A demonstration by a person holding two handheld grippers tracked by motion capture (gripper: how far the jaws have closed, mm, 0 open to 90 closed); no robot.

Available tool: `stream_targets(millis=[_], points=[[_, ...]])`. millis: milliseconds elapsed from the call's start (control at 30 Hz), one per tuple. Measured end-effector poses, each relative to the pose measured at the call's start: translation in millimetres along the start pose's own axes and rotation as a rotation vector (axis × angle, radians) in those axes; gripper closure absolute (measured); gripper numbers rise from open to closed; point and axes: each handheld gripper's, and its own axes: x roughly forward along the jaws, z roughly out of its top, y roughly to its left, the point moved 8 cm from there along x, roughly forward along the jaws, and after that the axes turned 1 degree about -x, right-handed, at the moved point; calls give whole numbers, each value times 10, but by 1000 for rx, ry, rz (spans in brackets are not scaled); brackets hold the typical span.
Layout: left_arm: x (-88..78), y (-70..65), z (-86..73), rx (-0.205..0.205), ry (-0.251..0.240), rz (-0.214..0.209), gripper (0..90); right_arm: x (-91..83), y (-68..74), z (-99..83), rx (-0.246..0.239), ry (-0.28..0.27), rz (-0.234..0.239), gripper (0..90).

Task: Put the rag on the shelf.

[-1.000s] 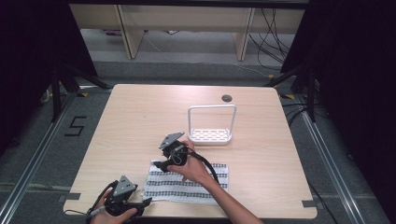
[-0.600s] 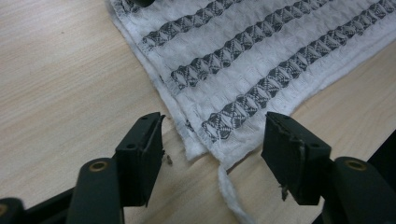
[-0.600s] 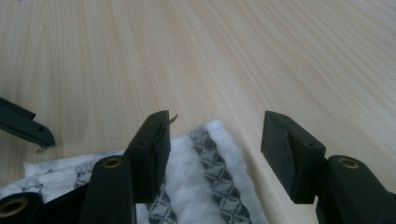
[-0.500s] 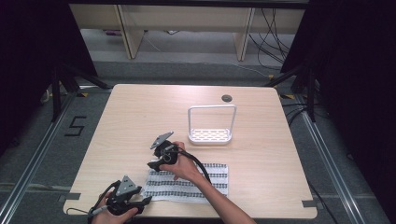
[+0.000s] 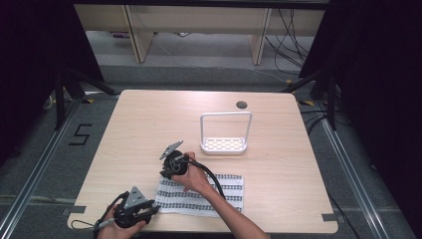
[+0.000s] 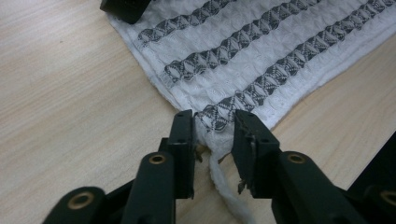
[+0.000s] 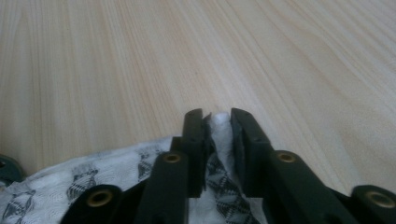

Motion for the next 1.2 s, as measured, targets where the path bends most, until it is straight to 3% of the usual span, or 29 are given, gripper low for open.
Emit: stream_targets(millis=[67, 100, 200, 267, 300, 467, 567, 867, 1000, 1067, 1100, 1133, 1167, 1200], points=[[1, 6, 13, 8, 0, 1, 761, -15, 2, -7, -5, -1, 1, 854], [21, -14, 59, -18, -47, 0, 802, -26, -25, -2, -16, -17, -18, 867], [7, -15, 91, -32, -77, 11, 846, -73, -21, 15, -23, -35, -19, 872], [-47, 0, 135, -19, -103, 16, 858, -98, -41, 29, -36, -50, -32, 873], [-90, 21, 160, 6, -110, 28, 879, -173, -54, 49, -29, -71, -50, 873], [-63, 6, 161, 5, -104, 13, 892, -339, -65, 96, -24, -109, -51, 873], [-81, 16, 215, 34, -107, 23, 894, -487, -72, 127, -21, -144, -51, 874], [-97, 7, 322, 57, -121, 16, 896, -664, -110, 129, -6, -181, -57, 874], [-194, 36, 431, 103, -124, 39, 896, -829, -117, 183, -2, -218, -82, 875], [-247, 24, 523, 104, -152, 37, 896, -880, -112, 204, -3, -234, -81, 875], [-298, 13, 633, 104, -176, 36, 897, -1005, -124, 241, 2, -259, -97, 877], [-298, 13, 633, 104, -176, 36, 897, -1005, -124, 241, 2, -259, -97, 877], [-322, 19, 709, 129, -197, 35, 897, -1155, -138, 282, 18, -290, -113, 877], [-344, 15, 779, 142, -210, 33, 897, -1155, -138, 282, 18, -290, -113, 877]])
